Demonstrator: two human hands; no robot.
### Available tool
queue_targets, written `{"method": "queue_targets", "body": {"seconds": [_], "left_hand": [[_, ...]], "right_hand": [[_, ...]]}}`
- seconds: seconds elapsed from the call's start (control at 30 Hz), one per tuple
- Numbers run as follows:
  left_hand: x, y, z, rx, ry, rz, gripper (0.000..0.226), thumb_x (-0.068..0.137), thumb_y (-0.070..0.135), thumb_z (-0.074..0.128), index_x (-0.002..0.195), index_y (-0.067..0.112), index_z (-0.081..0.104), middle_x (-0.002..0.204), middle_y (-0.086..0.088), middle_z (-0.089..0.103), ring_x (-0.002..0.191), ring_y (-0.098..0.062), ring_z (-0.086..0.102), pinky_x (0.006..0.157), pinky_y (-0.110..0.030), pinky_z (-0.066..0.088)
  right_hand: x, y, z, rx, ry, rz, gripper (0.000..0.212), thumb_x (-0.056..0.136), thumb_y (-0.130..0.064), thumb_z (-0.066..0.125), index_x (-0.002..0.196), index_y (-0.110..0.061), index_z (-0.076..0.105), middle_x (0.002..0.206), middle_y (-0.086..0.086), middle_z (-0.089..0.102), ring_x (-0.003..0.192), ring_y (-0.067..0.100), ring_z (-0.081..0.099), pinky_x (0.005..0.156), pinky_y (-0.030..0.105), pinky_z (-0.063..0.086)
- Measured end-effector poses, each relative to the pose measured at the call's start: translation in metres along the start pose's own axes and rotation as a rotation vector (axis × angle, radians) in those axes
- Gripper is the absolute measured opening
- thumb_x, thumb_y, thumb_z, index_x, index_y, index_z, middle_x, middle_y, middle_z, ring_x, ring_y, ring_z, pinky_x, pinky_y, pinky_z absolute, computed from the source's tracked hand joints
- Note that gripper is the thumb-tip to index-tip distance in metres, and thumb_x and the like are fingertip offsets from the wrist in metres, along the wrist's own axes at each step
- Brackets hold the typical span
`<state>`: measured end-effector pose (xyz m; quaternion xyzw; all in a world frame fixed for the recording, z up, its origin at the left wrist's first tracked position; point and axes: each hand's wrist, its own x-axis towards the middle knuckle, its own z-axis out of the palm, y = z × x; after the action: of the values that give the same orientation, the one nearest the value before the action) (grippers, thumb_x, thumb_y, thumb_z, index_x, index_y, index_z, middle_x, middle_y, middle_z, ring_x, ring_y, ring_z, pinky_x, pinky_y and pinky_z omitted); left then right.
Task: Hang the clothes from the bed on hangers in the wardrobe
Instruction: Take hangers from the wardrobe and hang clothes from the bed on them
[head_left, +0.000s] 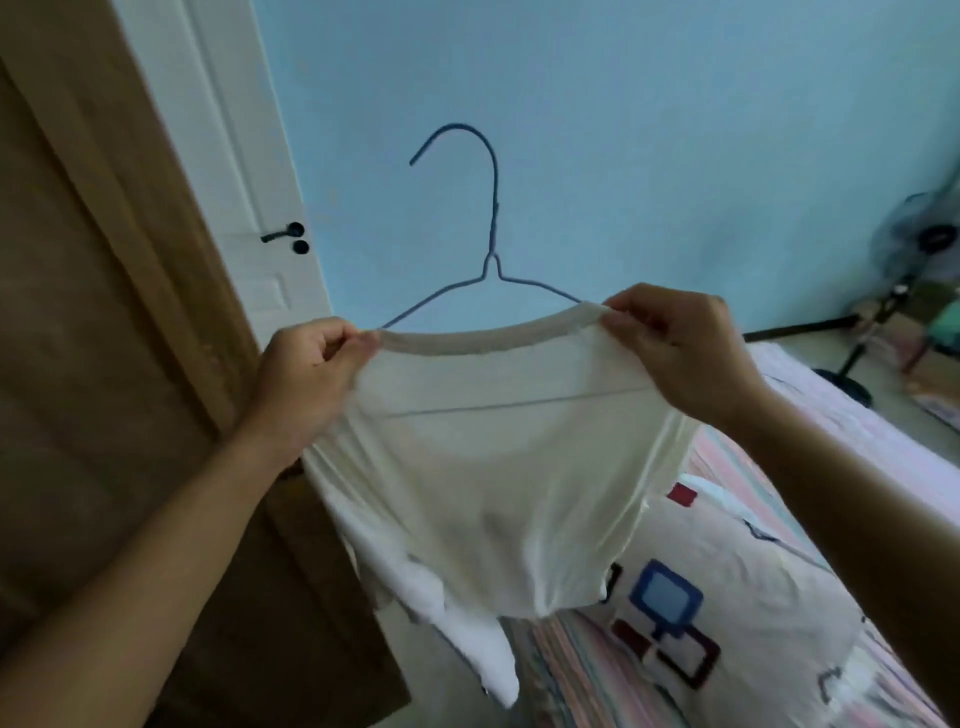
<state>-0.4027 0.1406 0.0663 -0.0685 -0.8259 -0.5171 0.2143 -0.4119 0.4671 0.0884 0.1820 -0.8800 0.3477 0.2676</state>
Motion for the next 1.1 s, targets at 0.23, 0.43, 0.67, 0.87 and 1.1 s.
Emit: {"method": "queue_targets", "body": {"seconds": [0.23, 0.43, 0.67, 0.87, 1.1], "left_hand": [[0.002, 0.015, 0.052, -0.044, -0.230, 0.052, 0.033, 0.094, 0.031, 0.064, 0.076, 0.004, 0.066, 0.062, -0.015, 0.052, 0.058, -0.015, 0.043, 0.057, -0.027, 0.034], [-0.001, 0.031, 0.085, -0.085, -0.347, 0.111, 0.034, 0.092, 0.032, 0.065, 0.071, 0.006, 0.067, 0.051, -0.002, 0.049, 0.046, -0.007, 0.037, 0.046, -0.020, 0.031], [0.001, 0.037, 0.131, -0.166, -0.505, 0.121, 0.036, 0.091, 0.032, 0.067, 0.066, 0.007, 0.064, 0.049, 0.001, 0.047, 0.046, -0.010, 0.035, 0.046, -0.023, 0.031], [0.007, 0.020, 0.199, -0.203, -0.655, 0.040, 0.035, 0.091, 0.030, 0.067, 0.074, 0.000, 0.068, 0.058, -0.007, 0.055, 0.055, -0.009, 0.046, 0.050, -0.020, 0.042], [0.024, -0.026, 0.299, -0.017, -0.776, -0.041, 0.043, 0.094, 0.032, 0.064, 0.056, 0.014, 0.055, 0.054, 0.007, 0.045, 0.049, -0.006, 0.040, 0.049, -0.019, 0.033]], "right_hand": [[-0.062, 0.010, -0.046, -0.164, 0.094, 0.190, 0.011, 0.095, -0.027, 0.064, 0.088, -0.024, 0.072, 0.067, -0.012, 0.065, 0.063, 0.010, 0.055, 0.059, 0.017, 0.040], [-0.108, 0.001, -0.075, -0.271, 0.181, 0.282, 0.009, 0.095, -0.026, 0.064, 0.093, -0.024, 0.073, 0.073, -0.009, 0.066, 0.069, 0.011, 0.056, 0.069, 0.028, 0.047], [-0.140, 0.007, -0.098, -0.340, 0.213, 0.363, 0.012, 0.096, -0.023, 0.064, 0.101, -0.021, 0.074, 0.076, -0.010, 0.066, 0.069, 0.013, 0.058, 0.069, 0.036, 0.051], [-0.158, 0.054, -0.097, -0.339, 0.178, 0.498, 0.010, 0.096, -0.022, 0.064, 0.093, -0.030, 0.069, 0.070, -0.015, 0.061, 0.064, 0.008, 0.056, 0.064, 0.028, 0.043], [-0.166, 0.157, -0.074, -0.379, 0.004, 0.720, 0.012, 0.099, -0.025, 0.057, 0.096, -0.030, 0.067, 0.077, -0.014, 0.063, 0.072, 0.009, 0.059, 0.064, 0.029, 0.045]]}}
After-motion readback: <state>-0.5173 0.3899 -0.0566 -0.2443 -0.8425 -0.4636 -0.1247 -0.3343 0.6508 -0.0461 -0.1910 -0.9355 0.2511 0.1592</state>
